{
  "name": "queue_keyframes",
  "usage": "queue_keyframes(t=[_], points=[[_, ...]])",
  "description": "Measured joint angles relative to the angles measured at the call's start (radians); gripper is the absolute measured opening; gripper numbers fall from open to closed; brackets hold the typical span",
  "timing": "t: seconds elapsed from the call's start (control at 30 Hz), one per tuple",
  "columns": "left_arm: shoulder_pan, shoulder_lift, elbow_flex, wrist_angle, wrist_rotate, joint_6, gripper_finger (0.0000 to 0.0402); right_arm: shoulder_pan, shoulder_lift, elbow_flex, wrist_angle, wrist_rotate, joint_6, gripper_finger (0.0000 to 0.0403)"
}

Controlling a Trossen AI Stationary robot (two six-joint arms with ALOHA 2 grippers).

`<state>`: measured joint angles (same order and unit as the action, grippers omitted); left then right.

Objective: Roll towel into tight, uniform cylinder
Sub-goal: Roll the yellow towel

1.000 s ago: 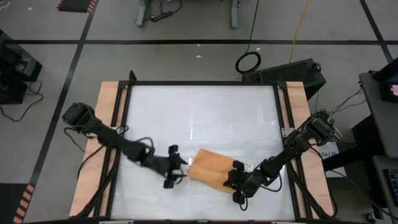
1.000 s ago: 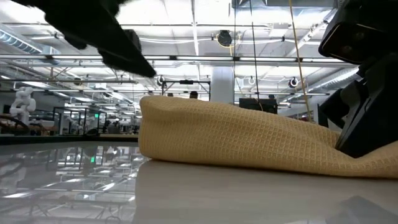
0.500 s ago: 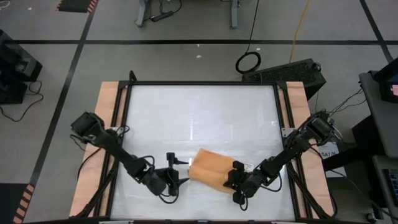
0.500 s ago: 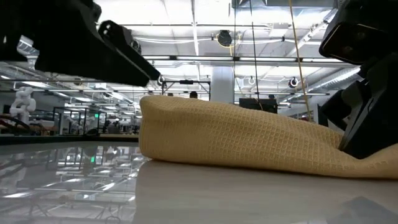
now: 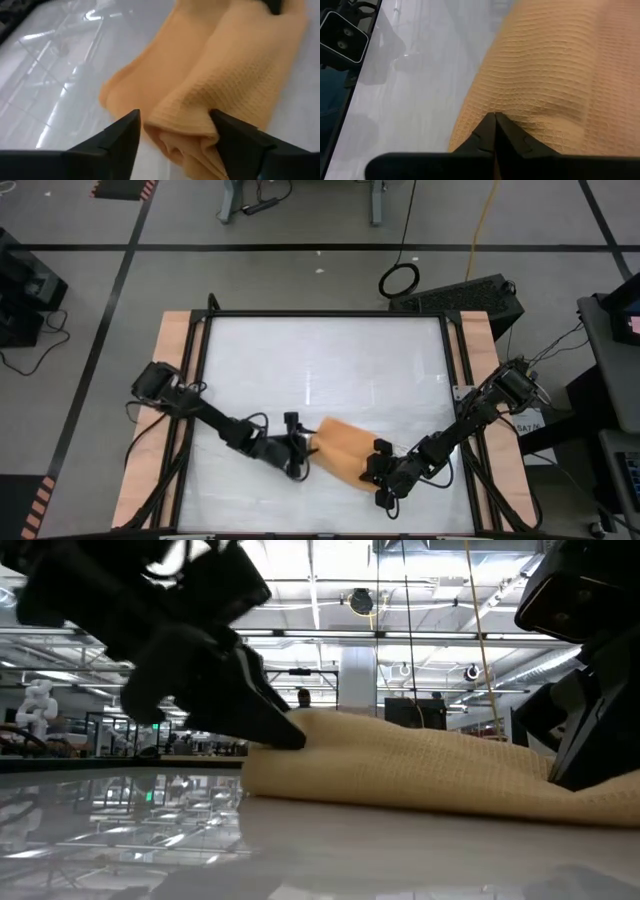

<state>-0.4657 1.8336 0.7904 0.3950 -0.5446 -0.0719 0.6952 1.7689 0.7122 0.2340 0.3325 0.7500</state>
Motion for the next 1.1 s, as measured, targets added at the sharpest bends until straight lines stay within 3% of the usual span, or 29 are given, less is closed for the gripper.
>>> queue_keyframes(t=[0.3,0.63,0.8,0.93,1.1], points=[[0.028,-0.092,-0.008,-0.031,0.174,0.007,0.0196,0.000,0.000,0.000,0.000,-0.027,-0.024,0.0000],[-0.098,-0.145,-0.009,-0.057,0.155,0.000,0.0196,0.000,-0.001,0.001,-0.023,-0.027,-0.032,0.0000],[-0.119,-0.101,-0.008,-0.026,0.025,0.058,0.0196,0.000,-0.001,0.001,-0.023,-0.026,-0.032,0.0000],[-0.119,-0.034,-0.008,0.085,0.012,0.212,0.0215,0.000,-0.001,0.001,-0.023,-0.026,-0.037,0.0000],[-0.119,0.023,-0.002,0.140,0.024,0.270,0.0278,0.000,-0.001,0.000,-0.022,-0.026,-0.032,0.0000]])
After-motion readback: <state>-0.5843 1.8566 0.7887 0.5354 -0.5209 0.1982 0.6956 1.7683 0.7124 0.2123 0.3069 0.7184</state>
